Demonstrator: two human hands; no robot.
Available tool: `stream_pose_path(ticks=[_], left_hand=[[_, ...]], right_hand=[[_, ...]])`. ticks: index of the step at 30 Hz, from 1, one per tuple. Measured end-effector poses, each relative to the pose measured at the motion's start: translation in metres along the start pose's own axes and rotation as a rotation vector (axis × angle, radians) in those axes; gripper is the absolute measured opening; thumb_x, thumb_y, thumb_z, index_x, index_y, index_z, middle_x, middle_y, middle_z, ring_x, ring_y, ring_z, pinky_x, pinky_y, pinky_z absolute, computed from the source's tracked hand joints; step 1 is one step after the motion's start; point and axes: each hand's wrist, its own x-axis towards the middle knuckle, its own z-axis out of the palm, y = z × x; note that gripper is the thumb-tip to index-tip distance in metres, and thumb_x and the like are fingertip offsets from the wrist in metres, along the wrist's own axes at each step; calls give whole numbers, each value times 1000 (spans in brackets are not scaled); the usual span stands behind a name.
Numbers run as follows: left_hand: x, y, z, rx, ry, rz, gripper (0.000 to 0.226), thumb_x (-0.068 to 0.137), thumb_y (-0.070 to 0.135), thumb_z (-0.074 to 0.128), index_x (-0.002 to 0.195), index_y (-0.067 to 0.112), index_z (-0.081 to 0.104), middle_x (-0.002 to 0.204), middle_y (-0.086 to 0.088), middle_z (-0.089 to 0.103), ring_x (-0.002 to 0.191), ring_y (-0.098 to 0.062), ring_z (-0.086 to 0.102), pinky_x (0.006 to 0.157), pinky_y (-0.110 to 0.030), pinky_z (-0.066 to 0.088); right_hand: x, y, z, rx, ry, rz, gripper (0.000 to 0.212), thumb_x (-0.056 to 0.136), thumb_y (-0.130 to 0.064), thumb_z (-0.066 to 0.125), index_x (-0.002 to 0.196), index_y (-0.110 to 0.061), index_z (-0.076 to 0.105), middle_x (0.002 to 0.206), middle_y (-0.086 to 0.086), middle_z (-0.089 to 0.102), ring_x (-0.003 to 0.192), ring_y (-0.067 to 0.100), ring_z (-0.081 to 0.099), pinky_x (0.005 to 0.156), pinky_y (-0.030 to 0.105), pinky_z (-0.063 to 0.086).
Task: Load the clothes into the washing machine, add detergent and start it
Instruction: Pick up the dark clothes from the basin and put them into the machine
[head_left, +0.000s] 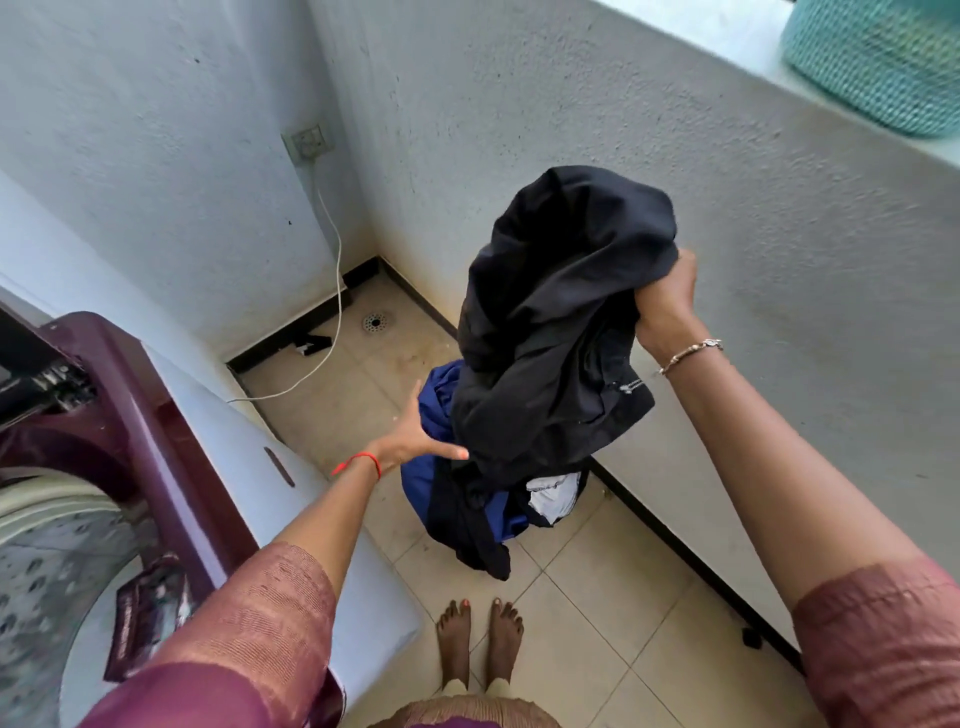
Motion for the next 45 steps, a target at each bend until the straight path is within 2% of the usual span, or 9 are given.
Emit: stream_pose_path(ticks=[5,11,15,22,27,32,39,43,45], left_hand=[[51,-12,39,213,73,37,168,11,71,81,147,33,-11,158,11,-3,146,-23,-5,116,-57,-1],[29,57,55,-313,285,162,45,90,9,56,132,6,42,133,-16,52,113,-33,56,95,-48,49],[26,90,29,-741,315,20,39,102,18,25,133,1,42,121,-19,55,74,-29,55,69,-44,50],[3,130,0,-1025,432,91,30,101,6,23,93,7,52,90,-6,54,90,-29,49,100,-48,38],[-9,154,-24,-1115,366,169,32,100,9,33,127,0,48,129,-16,53,109,-32,54,87,-37,50],[-42,191,-37,-968,293,229,16,94,7,48,80,3,55,82,-11,59,73,-23,56,67,-34,50],[-80,198,-54,-1083,307,393,21,97,11,45,79,5,54,78,-11,61,73,-19,55,65,-28,49],[-90,210,-39,-1037,222,459,21,96,13,47,79,7,58,55,-3,68,64,-14,62,56,-22,55],[-91,214,-26,-977,177,451,22,96,23,51,99,4,62,78,-8,73,78,-18,64,62,-26,57]], right_hand=[[-7,-22,-1,114,58,106,33,95,-18,36,65,-18,50,58,1,52,56,14,51,55,24,42],[-8,-33,-11,173,57,127,24,95,-24,41,80,-15,58,72,7,58,64,20,58,62,28,50],[-6,-40,-42,155,205,37,33,95,-16,34,64,-20,47,60,0,48,51,11,48,50,21,40],[-6,-22,-78,-410,374,-232,37,74,-8,43,44,-28,35,45,-8,38,47,7,32,44,20,23],[-13,-14,-74,-866,235,-410,24,83,4,50,84,-19,52,89,2,51,83,14,45,72,26,37],[-24,-23,-40,-805,184,-644,23,79,7,46,90,2,66,85,13,65,81,21,57,65,16,29],[-40,-47,-4,-793,-43,-784,30,74,9,44,96,1,63,94,20,66,89,33,61,71,19,37],[-58,-59,25,-891,-438,-658,88,70,19,44,144,-24,22,95,5,55,72,13,54,58,11,42],[-62,-58,37,-1019,-605,-708,107,68,21,45,146,-35,-2,103,15,55,64,10,49,50,19,42]])
